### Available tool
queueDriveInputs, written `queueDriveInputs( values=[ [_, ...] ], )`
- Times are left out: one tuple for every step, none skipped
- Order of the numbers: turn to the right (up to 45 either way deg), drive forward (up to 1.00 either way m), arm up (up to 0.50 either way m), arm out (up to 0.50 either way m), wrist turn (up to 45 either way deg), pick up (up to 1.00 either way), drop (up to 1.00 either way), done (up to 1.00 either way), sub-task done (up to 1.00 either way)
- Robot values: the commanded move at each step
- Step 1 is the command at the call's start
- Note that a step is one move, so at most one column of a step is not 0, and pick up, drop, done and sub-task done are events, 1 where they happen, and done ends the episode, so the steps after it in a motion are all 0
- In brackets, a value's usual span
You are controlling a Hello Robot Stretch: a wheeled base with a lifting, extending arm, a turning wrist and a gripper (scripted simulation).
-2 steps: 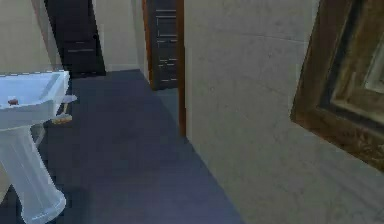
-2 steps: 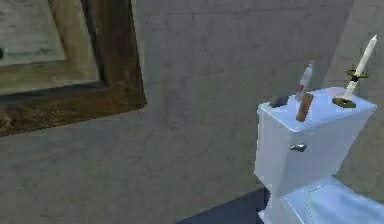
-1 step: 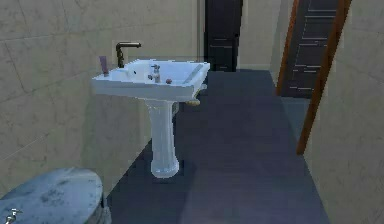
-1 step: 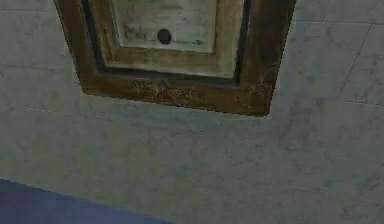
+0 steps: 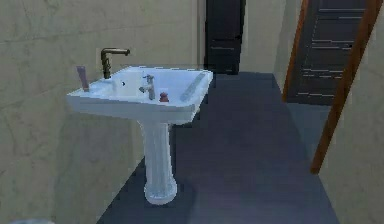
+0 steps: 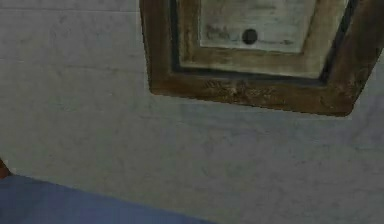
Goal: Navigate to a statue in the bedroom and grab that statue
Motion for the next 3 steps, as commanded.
queueDriveInputs(
  values=[
    [39.0, 0.0, 0.0, 0.0, 0.0, 0.0, 0.0, 0.0, 0.0],
    [0.0, 0.65, 0.0, 0.0, 0.0, 0.0, 0.0, 0.0, 0.0],
    [-24.0, 0.0, 0.0, 0.0, 0.0, 0.0, 0.0, 0.0, 0.0]
  ],
)
